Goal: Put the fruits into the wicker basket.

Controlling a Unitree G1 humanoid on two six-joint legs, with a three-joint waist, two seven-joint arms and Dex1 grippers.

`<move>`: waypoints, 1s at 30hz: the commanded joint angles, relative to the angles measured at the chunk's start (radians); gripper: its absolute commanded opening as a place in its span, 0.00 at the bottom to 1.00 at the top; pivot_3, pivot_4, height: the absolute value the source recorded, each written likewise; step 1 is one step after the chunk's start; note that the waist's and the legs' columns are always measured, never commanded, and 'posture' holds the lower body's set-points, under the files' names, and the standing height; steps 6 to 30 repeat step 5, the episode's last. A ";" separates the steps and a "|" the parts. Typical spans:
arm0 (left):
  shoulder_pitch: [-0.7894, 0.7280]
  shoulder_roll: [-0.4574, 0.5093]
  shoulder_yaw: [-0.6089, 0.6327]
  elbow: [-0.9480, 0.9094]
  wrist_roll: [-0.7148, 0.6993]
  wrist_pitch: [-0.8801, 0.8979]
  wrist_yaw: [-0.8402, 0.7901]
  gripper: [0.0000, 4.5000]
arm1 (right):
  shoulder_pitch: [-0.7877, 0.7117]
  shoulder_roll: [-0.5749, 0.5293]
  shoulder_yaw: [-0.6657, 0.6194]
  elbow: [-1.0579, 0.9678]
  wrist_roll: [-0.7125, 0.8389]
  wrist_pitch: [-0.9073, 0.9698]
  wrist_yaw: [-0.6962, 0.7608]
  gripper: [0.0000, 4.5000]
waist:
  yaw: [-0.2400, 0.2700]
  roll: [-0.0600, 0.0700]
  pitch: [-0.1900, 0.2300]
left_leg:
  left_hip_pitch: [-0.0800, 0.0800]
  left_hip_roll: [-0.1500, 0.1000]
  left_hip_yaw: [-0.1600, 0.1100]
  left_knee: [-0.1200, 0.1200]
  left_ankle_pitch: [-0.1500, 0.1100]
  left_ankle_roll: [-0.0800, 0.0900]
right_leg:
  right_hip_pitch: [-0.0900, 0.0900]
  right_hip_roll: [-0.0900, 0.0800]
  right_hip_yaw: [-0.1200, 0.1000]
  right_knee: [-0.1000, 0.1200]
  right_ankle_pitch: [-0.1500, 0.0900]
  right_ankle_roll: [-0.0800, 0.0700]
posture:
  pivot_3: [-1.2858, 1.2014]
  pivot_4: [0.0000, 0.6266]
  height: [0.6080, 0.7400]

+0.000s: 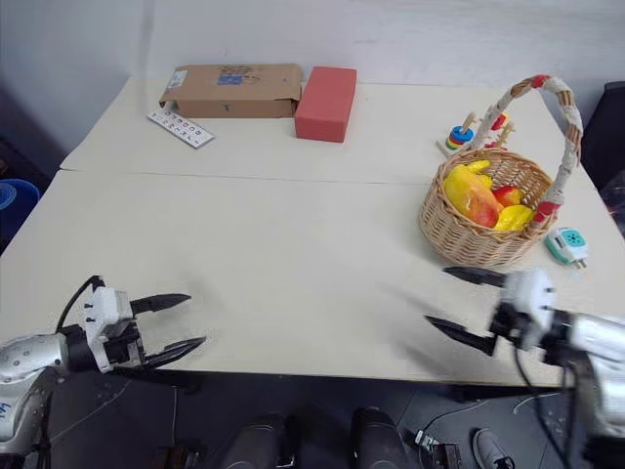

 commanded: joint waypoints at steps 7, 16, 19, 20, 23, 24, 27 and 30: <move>-0.022 -0.063 -0.013 -0.105 0.053 -0.047 0.125 1.00 | -0.173 0.088 0.120 0.279 -0.103 -0.231 -0.027 0.99 | 0.001 0.000 0.000 | 0.000 -0.001 0.000 0.002 0.000 0.000 | 0.001 0.000 -0.001 0.001 0.000 0.000 | 0.52 0.24 1.00; -0.022 -0.063 -0.013 -0.105 0.053 -0.047 0.125 1.00 | -0.173 0.088 0.120 0.279 -0.103 -0.231 -0.027 0.99 | 0.001 0.000 0.000 | 0.000 -0.001 0.000 0.002 0.000 0.000 | 0.001 0.000 -0.001 0.001 0.000 0.000 | 0.52 0.24 1.00; -0.022 -0.063 -0.013 -0.105 0.053 -0.047 0.125 1.00 | -0.173 0.088 0.120 0.279 -0.103 -0.231 -0.027 0.99 | 0.001 0.000 0.000 | 0.000 -0.001 0.000 0.002 0.000 0.000 | 0.001 0.000 -0.001 0.001 0.000 0.000 | 0.52 0.24 1.00; -0.022 -0.063 -0.013 -0.105 0.053 -0.047 0.125 1.00 | -0.173 0.088 0.120 0.279 -0.103 -0.231 -0.027 0.99 | 0.001 0.000 0.000 | 0.000 -0.001 0.000 0.002 0.000 0.000 | 0.001 0.000 -0.001 0.001 0.000 0.000 | 0.52 0.24 1.00; -0.022 -0.063 -0.013 -0.105 0.053 -0.047 0.125 1.00 | -0.173 0.088 0.120 0.279 -0.103 -0.231 -0.027 0.99 | 0.001 0.000 0.000 | 0.000 -0.001 0.000 0.002 0.000 0.000 | 0.001 0.000 -0.001 0.001 0.000 0.000 | 0.52 0.24 1.00; -0.022 -0.063 -0.013 -0.105 0.053 -0.047 0.125 1.00 | -0.173 0.088 0.120 0.279 -0.103 -0.231 -0.027 0.99 | 0.001 0.000 0.000 | 0.000 -0.001 0.000 0.002 0.000 0.000 | 0.001 0.000 -0.001 0.001 0.000 0.000 | 0.52 0.24 1.00; -0.022 -0.063 -0.013 -0.105 0.053 -0.047 0.125 1.00 | -0.173 0.088 0.120 0.279 -0.103 -0.231 -0.027 0.99 | 0.001 0.000 0.000 | 0.000 -0.001 0.000 0.002 0.000 0.000 | 0.001 0.000 -0.001 0.001 0.000 0.000 | 0.52 0.24 1.00; -0.022 -0.063 -0.013 -0.105 0.053 -0.047 0.125 1.00 | -0.173 0.088 0.120 0.279 -0.103 -0.231 -0.027 0.99 | 0.001 0.000 0.000 | 0.000 -0.001 0.000 0.002 0.000 0.000 | 0.001 0.000 -0.001 0.001 0.000 0.000 | 0.52 0.24 1.00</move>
